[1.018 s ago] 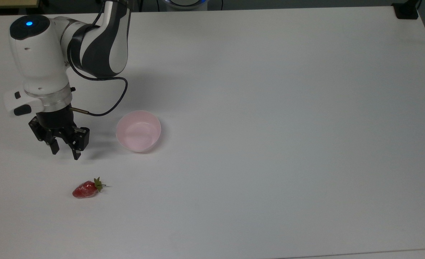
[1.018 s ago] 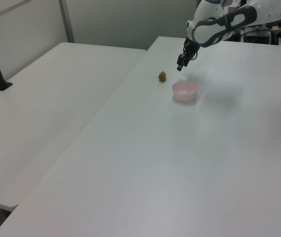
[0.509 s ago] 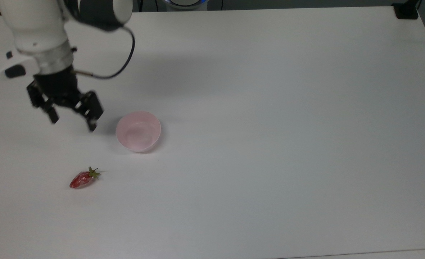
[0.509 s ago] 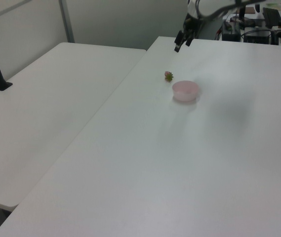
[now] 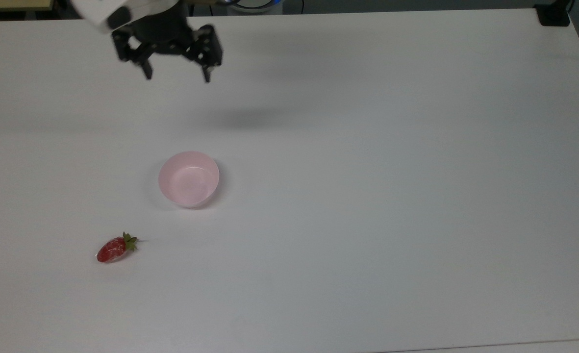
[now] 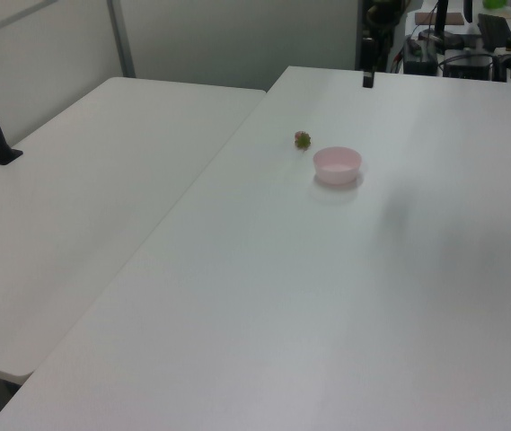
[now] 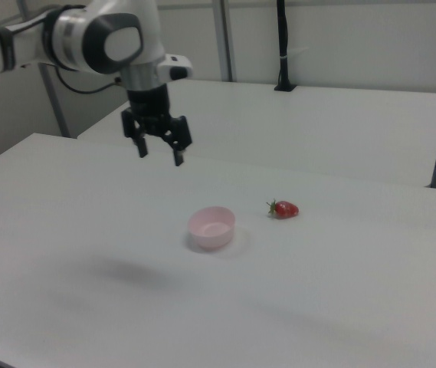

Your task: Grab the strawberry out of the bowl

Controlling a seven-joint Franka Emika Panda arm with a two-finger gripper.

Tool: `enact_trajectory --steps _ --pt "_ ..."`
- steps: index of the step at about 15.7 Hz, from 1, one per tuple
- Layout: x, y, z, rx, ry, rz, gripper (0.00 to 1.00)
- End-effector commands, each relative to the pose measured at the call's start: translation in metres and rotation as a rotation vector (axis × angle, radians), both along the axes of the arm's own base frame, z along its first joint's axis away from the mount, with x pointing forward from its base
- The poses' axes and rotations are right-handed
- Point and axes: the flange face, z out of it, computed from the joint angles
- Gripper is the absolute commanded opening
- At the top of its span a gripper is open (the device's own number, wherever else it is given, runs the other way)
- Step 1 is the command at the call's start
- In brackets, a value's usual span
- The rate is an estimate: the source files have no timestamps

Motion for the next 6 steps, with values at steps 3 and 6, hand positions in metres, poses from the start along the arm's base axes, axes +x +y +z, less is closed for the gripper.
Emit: enact_trajectory --steps 3,6 --pt "-0.0440 0.0438 0.0142 0.001 0.091 0.066 1.00" --pt "-0.0427 0.0379 0.0130 0.002 0.088 0.061 1.00"
